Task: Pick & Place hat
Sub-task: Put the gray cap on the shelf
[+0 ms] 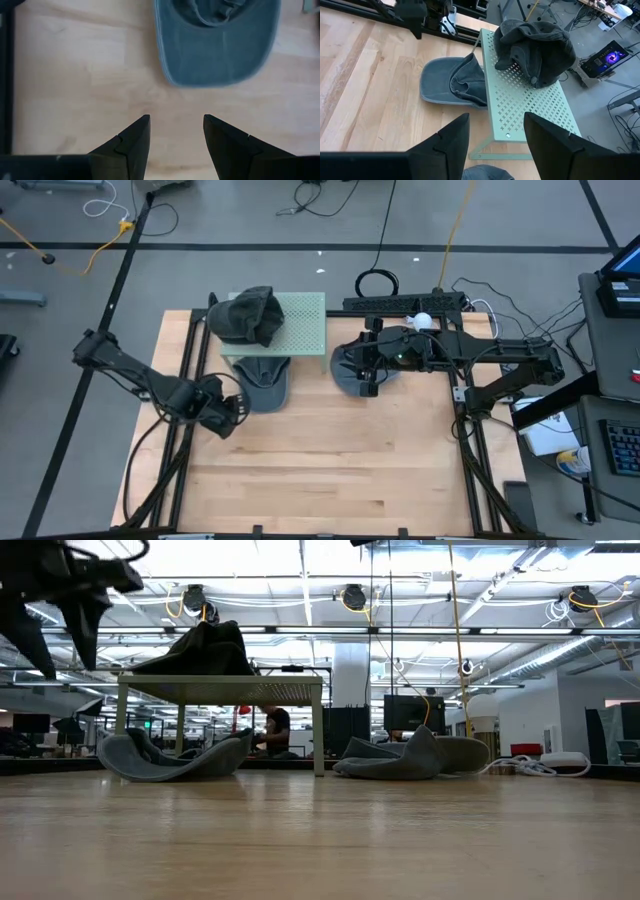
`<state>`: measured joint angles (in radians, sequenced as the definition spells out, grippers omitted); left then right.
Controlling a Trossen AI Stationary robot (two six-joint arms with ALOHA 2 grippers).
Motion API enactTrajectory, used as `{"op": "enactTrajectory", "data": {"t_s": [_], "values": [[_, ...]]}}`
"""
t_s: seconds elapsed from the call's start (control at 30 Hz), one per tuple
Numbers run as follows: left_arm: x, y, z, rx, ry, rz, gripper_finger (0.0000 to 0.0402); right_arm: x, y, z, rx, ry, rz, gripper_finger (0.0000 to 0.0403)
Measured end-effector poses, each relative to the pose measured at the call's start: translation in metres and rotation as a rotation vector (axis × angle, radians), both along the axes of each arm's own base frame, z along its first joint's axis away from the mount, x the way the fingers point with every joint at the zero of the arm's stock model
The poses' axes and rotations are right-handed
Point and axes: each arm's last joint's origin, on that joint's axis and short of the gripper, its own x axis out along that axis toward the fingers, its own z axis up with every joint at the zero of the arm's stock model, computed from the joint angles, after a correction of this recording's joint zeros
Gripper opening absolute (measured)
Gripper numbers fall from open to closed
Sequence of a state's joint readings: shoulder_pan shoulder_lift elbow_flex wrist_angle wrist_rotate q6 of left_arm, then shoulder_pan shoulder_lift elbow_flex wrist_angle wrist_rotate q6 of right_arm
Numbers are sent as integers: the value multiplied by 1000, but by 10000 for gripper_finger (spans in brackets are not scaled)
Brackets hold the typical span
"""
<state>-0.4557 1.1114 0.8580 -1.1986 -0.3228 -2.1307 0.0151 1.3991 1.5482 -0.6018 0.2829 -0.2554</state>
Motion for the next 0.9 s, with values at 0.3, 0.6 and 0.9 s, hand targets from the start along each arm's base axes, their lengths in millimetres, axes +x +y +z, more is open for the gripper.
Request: {"op": "enactTrajectory", "data": {"t_s": [0.3, 0.6, 0.9], "values": [[-4, 11, -36, 57, 26, 45, 186, 0, 0, 0, 0, 0, 0, 181], [1, 23, -66, 100, -43, 35, 186, 0, 0, 0, 0, 0, -1, 181], [0, 41, -79, 124, -6, 72, 186, 0, 0, 0, 0, 0, -1, 181]]}}
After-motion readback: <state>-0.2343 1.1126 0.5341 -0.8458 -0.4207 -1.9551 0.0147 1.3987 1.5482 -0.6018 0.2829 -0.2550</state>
